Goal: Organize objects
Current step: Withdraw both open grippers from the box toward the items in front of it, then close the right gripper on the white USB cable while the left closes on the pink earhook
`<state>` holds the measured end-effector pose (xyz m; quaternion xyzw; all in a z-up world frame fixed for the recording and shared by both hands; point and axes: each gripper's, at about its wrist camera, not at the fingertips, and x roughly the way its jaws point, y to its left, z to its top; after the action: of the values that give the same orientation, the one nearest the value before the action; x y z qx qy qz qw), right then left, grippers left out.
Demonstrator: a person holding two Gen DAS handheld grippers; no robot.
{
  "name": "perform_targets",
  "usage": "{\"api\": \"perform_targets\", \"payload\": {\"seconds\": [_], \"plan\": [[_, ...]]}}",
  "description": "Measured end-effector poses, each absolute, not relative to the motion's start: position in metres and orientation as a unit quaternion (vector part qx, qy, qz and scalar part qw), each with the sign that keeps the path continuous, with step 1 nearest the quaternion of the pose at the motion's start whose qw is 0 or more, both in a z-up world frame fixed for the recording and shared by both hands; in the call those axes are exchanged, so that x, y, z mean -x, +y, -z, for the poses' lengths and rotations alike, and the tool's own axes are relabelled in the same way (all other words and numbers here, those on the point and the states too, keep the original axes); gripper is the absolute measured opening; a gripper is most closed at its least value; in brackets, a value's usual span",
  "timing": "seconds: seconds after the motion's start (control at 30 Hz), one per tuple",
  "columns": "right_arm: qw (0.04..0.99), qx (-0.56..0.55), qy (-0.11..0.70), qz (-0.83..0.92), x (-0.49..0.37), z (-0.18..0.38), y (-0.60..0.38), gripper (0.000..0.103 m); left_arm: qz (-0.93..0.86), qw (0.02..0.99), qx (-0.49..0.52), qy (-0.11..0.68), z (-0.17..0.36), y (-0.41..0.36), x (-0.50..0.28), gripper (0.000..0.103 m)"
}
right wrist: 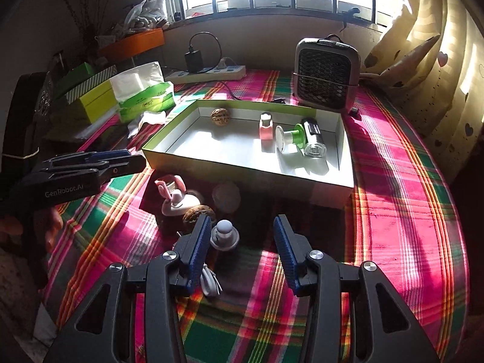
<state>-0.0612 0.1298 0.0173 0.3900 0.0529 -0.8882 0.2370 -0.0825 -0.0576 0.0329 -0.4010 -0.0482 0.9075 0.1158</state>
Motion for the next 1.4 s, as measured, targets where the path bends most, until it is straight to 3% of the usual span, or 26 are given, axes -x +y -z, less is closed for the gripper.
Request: {"api": "perform_targets", "payload": {"seconds": [0.87, 1.03, 1.4], "plan": [[0.304, -0.413, 0.104, 0.852, 0.048, 0.013, 0.087, 0.044, -0.899, 0.130, 0.418, -0.020, -0.017, -0.042, 0.092, 0.038], [0.291, -0.408, 0.135, 0.855, 0.044, 0.015, 0.086, 0.024, -0.896, 0.145, 0.419, -0.020, -0.015, -0.037, 0.089, 0.038], [0.238, -0.411, 0.112, 0.873, 0.051, 0.012, 0.109, 0.021, -0.889, 0.183, 0.418, -0.028, -0.016, -0.023, 0.083, 0.038]]}}
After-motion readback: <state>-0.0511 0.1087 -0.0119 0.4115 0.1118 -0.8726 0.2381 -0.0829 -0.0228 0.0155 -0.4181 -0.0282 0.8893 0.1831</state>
